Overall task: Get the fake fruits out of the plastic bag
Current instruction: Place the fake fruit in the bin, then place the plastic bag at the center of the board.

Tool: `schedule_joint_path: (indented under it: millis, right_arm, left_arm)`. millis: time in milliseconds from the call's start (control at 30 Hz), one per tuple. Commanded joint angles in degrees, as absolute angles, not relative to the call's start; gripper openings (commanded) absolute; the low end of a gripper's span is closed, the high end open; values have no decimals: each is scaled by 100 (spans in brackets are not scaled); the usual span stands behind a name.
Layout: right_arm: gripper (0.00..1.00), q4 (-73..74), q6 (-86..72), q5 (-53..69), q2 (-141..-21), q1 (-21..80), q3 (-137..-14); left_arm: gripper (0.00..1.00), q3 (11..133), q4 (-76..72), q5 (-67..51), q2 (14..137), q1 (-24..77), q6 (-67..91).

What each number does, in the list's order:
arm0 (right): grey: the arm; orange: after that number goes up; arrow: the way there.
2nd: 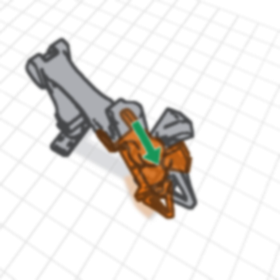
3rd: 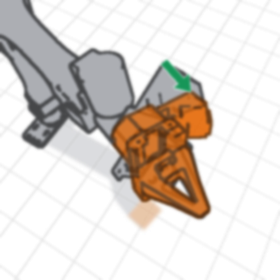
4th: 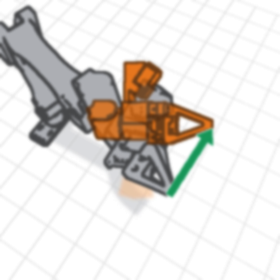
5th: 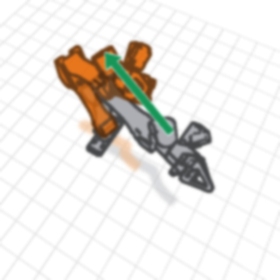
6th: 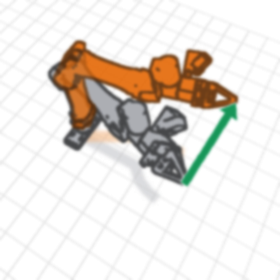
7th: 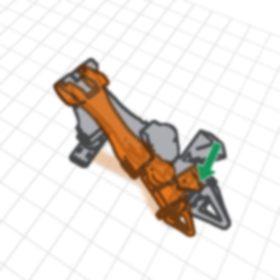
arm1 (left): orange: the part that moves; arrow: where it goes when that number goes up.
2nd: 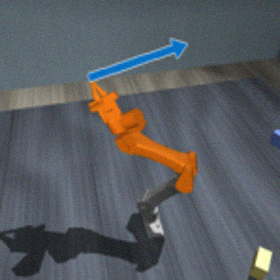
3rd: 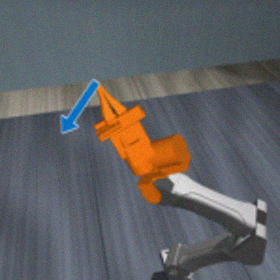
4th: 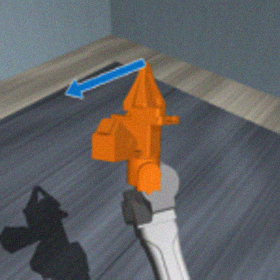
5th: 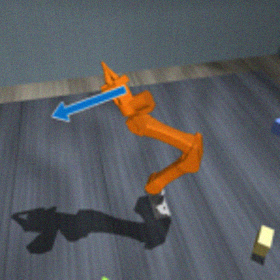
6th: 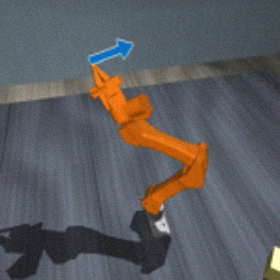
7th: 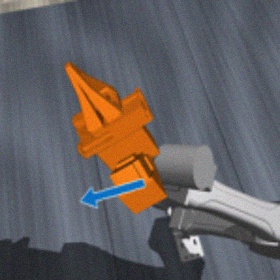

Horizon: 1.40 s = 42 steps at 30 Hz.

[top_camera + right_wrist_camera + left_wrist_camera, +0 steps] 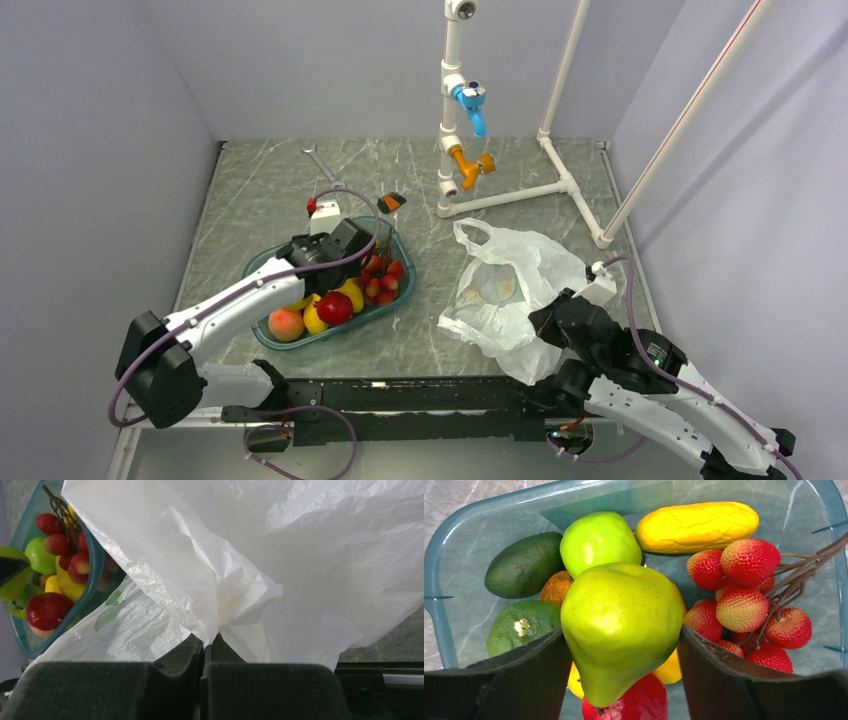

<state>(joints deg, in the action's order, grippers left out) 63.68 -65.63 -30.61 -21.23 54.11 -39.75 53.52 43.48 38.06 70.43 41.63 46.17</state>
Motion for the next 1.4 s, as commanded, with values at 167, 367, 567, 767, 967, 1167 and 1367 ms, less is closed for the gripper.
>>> schedule_joint_path:
  millis: [167,367,567,767,967,1167,1367]
  right_arm:
    - [0,6157,-6355,-2948,-1987,5432,-4036]
    - [0,6139,-6340,-2929,-2057,5432,-4035]
    - [0,6016,-6337,-2926,-2128,5434,-3973]
    - [0,6228,-6725,-3373,-2356,5432,-4095]
    - [0,7135,-7825,-4349,-2591,5432,-4484]
    - [7,8581,-8873,-5619,-3210,5423,-5198]
    - [32,8580,-8997,-5583,-3597,5031,-5106]
  left_arm:
    - [99,5924,5091,3834,7012,4112,5182]
    - [99,5601,4684,3338,6001,4113,5060]
    - [99,5281,3953,2751,4953,4113,4532]
    - [99,5125,3601,2375,4408,4109,4324]
    - [99,5307,3775,2464,4162,4107,4109]
    - [99,5619,4139,2559,4004,4112,3849]
    - [99,5824,4486,2671,3607,4106,3565]
